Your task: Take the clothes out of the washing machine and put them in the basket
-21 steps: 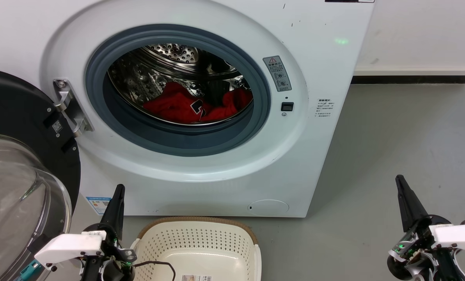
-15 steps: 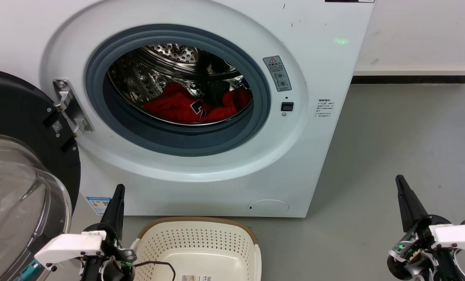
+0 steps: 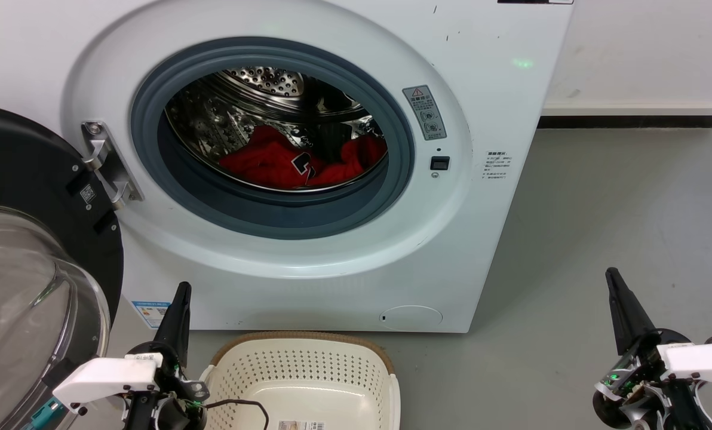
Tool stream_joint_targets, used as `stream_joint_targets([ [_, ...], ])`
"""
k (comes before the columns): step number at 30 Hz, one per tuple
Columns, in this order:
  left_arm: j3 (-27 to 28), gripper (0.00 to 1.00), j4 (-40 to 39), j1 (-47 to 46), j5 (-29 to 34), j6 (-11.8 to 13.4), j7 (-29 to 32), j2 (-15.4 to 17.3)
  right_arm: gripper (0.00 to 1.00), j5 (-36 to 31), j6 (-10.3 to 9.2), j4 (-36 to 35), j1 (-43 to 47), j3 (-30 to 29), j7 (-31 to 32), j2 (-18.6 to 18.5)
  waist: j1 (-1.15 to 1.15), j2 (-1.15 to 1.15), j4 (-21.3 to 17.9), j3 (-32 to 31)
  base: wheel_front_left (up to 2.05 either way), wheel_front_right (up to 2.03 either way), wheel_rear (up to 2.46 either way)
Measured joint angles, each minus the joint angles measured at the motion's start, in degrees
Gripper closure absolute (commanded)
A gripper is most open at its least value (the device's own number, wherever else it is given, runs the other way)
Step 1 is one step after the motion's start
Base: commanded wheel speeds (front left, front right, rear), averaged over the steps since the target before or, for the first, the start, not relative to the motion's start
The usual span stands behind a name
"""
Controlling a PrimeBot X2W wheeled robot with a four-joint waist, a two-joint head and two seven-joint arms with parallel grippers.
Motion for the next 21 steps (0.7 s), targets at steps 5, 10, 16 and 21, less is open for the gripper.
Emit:
stream_joint_targets([
  [5, 0.00, 1.00, 0.00, 0.00, 0.00, 0.00, 0.00, 0.00, 1.00, 0.00, 0.00, 0.00, 0.00, 0.00, 0.00, 0.00, 0.00, 0.00, 0.00, 0.00, 0.00, 0.00, 0.00],
  [10, 0.00, 1.00, 0.00, 0.00, 0.00, 0.00, 0.00, 0.00, 1.00, 0.00, 0.00, 0.00, 0.00, 0.00, 0.00, 0.00, 0.00, 0.00, 0.00, 0.00, 0.00, 0.00, 0.00],
  [16, -0.14, 0.00, 0.93, 0.64, 0.01, 0.07, -0.01, -0.08, 0.00, 0.02, 0.00, 0.96, 0.59, 0.05, -0.01, 0.02, 0.00, 0.00, 0.00, 0.00, 0.00, 0.00, 0.00],
  [21, -0.41, 0.00, 2.29, 2.77, 0.38, 0.08, -0.71, -0.24, 0.00, -0.01, 0.00, 2.29, 2.68, 0.27, -0.64, 0.05, 0.00, 0.00, -0.01, 0.04, 0.00, 0.00, 0.00],
])
